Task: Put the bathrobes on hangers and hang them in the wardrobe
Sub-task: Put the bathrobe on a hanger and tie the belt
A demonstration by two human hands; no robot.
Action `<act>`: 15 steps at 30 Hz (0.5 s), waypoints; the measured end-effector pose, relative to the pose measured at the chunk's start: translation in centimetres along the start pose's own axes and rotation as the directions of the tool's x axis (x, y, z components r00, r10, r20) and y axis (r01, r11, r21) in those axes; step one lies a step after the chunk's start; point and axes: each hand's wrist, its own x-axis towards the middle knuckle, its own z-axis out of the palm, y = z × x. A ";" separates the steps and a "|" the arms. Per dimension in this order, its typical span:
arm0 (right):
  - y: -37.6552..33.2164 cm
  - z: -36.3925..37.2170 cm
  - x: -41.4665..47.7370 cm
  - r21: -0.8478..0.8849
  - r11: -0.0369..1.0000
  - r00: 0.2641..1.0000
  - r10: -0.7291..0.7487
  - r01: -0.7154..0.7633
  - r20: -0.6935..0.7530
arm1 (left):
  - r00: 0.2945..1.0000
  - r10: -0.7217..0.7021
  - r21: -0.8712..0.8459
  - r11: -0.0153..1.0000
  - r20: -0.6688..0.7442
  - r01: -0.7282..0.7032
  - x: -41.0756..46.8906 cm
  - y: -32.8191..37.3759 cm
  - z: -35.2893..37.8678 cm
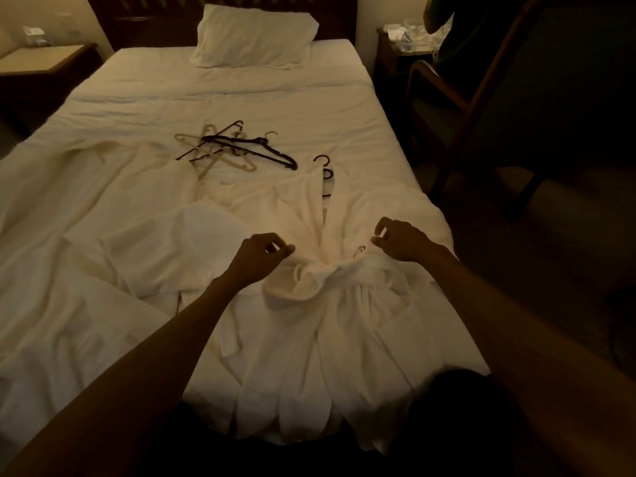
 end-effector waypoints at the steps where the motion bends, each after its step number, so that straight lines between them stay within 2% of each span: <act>1: -0.3 0.1 0.9 0.004 1.000 0.999 -0.005 0.005 -0.038 | 1.000 0.004 -0.032 0.999 -0.012 -0.005 1.0 0.4 0.2; 4: -0.7 0.8 4.1 0.033 0.999 0.989 -0.030 0.035 -0.146 | 0.999 0.026 -0.089 0.996 -0.041 -0.029 4.7 0.9 1.2; 10: -0.2 2.6 13.1 0.125 0.991 0.967 -0.015 0.048 -0.253 | 0.989 0.046 -0.068 0.996 -0.138 -0.056 15.8 0.7 4.8; 15: 0.7 3.7 22.5 0.066 0.998 0.915 0.012 0.016 -0.404 | 0.960 0.066 -0.069 0.994 -0.273 -0.088 26.1 -1.0 9.5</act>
